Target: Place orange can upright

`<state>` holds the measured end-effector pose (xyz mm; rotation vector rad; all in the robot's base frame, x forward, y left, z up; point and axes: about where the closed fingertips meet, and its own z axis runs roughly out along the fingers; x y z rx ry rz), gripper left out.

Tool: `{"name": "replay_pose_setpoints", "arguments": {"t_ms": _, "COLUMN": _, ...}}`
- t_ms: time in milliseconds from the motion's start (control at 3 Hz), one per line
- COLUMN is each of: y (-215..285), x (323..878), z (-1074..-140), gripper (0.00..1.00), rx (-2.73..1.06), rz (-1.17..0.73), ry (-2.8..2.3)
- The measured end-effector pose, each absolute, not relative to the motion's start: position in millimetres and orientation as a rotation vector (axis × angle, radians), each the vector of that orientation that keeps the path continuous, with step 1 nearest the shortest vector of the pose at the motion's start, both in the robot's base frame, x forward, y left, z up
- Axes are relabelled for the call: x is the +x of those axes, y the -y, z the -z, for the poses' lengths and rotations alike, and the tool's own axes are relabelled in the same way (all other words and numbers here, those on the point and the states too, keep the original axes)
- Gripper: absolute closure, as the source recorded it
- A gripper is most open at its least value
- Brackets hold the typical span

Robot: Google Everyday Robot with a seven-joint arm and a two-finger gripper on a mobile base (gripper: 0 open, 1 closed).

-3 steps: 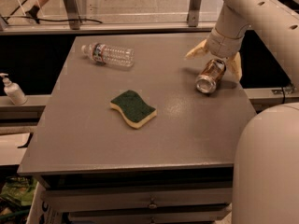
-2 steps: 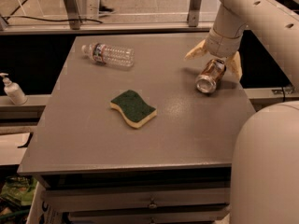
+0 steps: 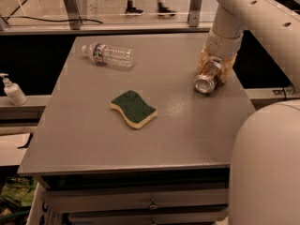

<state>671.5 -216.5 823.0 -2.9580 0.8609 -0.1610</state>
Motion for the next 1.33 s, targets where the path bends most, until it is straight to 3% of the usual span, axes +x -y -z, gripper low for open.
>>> {"name": "replay_pose_setpoints", "arguments": {"t_ms": 667, "y": 218, "x": 663, "z": -830, "gripper": 0.88, "rx": -2.955, "rz": 0.152, "ry": -0.903}}
{"name": "replay_pose_setpoints", "arguments": {"t_ms": 1000, "y": 213, "x": 661, "z": -839, "gripper": 1.00, "rx": -2.924, "rz": 0.152, "ry": -0.863}}
{"name": "replay_pose_setpoints", "arguments": {"t_ms": 1333, "y": 200, "x": 659, "z": -850, "gripper": 1.00, "rx": -2.871, "rz": 0.122, "ry": -0.751}}
